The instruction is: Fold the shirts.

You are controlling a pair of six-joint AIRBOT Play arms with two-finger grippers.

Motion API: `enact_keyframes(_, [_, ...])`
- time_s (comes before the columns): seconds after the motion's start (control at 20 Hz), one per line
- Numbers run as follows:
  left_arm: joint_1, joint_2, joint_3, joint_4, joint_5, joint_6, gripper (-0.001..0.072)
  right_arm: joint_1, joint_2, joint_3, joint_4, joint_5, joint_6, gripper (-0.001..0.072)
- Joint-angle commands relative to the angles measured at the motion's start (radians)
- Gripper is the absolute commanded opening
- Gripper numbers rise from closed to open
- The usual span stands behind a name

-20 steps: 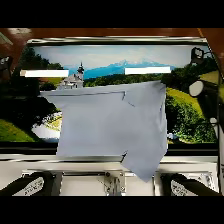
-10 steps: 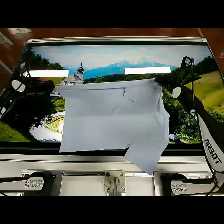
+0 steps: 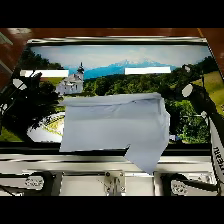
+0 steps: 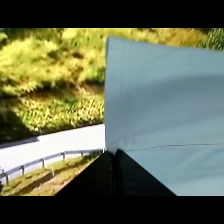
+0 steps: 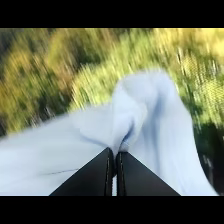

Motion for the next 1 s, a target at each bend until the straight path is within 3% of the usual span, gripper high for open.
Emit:
enact_keyframes(0.0, [-0.008,-0.030,0.003,0.013,-0.172,-0.023,0.0040,-0.005,0.000,-0.026,-0.025,0.298,0.004,0.0068])
enact_keyframes(0.15, [-0.028,-0.052,-0.007,0.011,-0.175,-0.077,0.0041,0.013,-0.032,-0.044,-0.018,0.271,0.032,0.0069])
enact_keyframes(0.2, [-0.028,-0.052,-0.006,0.011,-0.183,-0.090,0.0051,0.012,-0.030,-0.043,-0.016,0.254,0.045,0.0106])
enact_keyframes(0.25, [-0.024,-0.051,-0.005,0.011,-0.207,-0.089,0.0188,0.005,-0.023,-0.035,-0.021,0.254,0.055,0.0257])
enact_keyframes(0.3, [-0.014,-0.051,0.001,0.015,-0.246,-0.089,0.0394,-0.002,-0.010,-0.019,-0.026,0.264,0.054,0.0499])
enact_keyframes(0.35, [0.002,-0.049,0.009,0.023,-0.292,-0.087,0.0494,-0.009,0.011,0.005,-0.030,0.296,0.039,0.0579])
enact_keyframes(0.45, [0.050,-0.024,0.016,0.035,-0.381,-0.072,0.0498,-0.035,0.064,0.060,-0.105,0.394,0.001,0.0578])
enact_keyframes(0.55, [0.118,0.037,0.000,0.035,-0.453,-0.021,0.0507,-0.072,0.132,0.098,-0.283,0.559,-0.010,0.0577])
enact_keyframes(0.65, [0.203,0.131,-0.080,0.034,-0.455,-0.013,0.0642,-0.154,0.195,0.081,-0.409,0.742,-0.048,0.0576])
enact_keyframes(0.7, [0.246,0.185,-0.157,0.032,-0.459,-0.014,0.0710,-0.208,0.221,0.050,-0.404,0.801,-0.097,0.0577])
enact_keyframes(0.8, [0.317,0.283,-0.352,-0.002,-0.453,0.001,0.0710,-0.320,0.278,-0.051,-0.353,0.832,-0.146,0.0578])
enact_keyframes(0.95, [0.362,0.364,-0.615,-0.079,-0.368,0.127,0.0708,-0.438,0.338,-0.209,-0.150,0.756,-0.164,0.0578])
